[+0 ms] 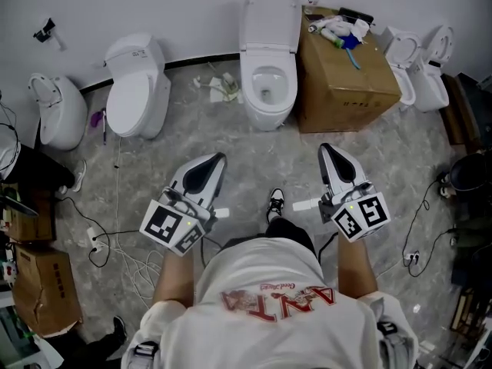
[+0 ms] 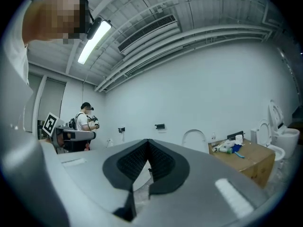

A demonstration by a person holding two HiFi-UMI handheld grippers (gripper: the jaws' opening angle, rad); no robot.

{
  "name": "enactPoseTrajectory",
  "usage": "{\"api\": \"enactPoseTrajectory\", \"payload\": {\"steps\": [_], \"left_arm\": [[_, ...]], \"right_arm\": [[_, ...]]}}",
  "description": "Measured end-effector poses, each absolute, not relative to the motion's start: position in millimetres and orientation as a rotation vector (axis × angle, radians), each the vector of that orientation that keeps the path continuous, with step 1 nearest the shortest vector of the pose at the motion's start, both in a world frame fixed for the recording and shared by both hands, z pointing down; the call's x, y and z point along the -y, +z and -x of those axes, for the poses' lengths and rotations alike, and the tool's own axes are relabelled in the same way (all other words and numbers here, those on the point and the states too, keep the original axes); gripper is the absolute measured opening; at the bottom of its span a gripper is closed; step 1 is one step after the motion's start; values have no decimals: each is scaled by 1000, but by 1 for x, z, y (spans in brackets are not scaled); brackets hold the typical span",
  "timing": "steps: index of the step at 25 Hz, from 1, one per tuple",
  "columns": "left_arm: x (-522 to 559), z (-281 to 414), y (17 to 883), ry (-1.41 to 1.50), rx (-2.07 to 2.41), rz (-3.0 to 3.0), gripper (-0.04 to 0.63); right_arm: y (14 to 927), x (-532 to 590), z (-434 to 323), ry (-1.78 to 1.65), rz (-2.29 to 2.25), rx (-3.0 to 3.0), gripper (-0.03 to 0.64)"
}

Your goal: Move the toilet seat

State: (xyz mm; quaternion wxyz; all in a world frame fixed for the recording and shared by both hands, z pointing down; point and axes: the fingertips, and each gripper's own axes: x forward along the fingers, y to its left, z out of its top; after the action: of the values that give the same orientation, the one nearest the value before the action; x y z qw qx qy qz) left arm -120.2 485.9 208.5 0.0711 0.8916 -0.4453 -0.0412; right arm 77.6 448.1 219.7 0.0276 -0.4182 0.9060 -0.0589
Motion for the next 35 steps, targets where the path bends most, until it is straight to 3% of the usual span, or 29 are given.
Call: {"api": "enactPoseTrajectory", "payload": {"steps": [19,35], "left_arm": [[-265,32,202,62,1419,-2612,9],[-134,32,228,54,1251,-2663,9]], "right_arm": [[240,-211,-173,-351,1220,-2771,2],[264,-109,-172,-370,1340,-2764,2]]}}
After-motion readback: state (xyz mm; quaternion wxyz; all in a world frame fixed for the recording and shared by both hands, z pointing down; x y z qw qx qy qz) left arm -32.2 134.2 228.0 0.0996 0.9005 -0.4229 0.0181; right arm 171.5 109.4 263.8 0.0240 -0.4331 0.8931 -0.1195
